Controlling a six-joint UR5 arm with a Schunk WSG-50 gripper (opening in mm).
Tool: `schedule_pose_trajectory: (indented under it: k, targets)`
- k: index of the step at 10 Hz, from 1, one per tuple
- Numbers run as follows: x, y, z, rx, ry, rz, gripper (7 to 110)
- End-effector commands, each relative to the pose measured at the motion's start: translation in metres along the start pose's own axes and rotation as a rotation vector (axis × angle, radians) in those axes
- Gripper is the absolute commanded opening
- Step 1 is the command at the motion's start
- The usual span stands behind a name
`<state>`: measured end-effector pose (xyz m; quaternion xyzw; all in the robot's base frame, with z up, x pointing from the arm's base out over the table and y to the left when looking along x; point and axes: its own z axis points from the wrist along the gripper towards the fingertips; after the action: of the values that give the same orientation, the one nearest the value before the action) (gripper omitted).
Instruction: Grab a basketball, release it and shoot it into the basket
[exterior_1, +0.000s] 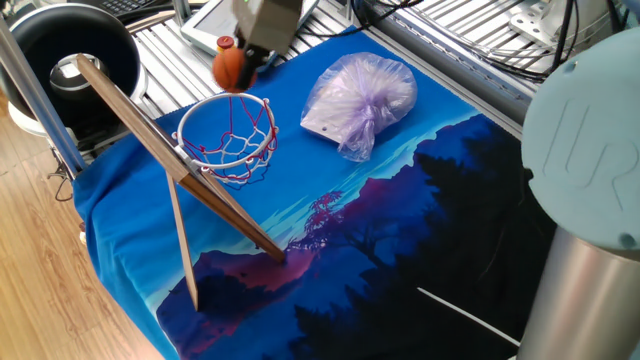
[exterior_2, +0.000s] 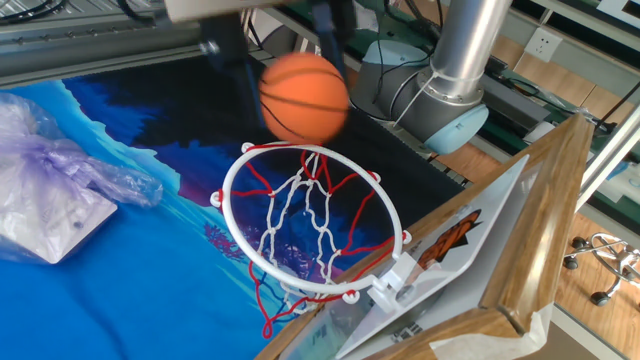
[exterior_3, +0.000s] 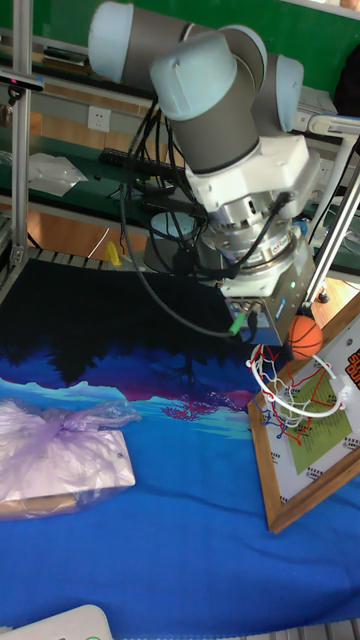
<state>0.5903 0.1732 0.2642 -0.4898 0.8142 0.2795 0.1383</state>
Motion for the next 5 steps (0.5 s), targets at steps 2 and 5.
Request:
schedule_pose_trajectory:
  k: [2,5]
  targets:
    - [-0.018,0.0,0.014,-0.019,-0.044,-0.011,7]
    - [0.01,-0.008,0.026,0.008,0.06,0.052,7]
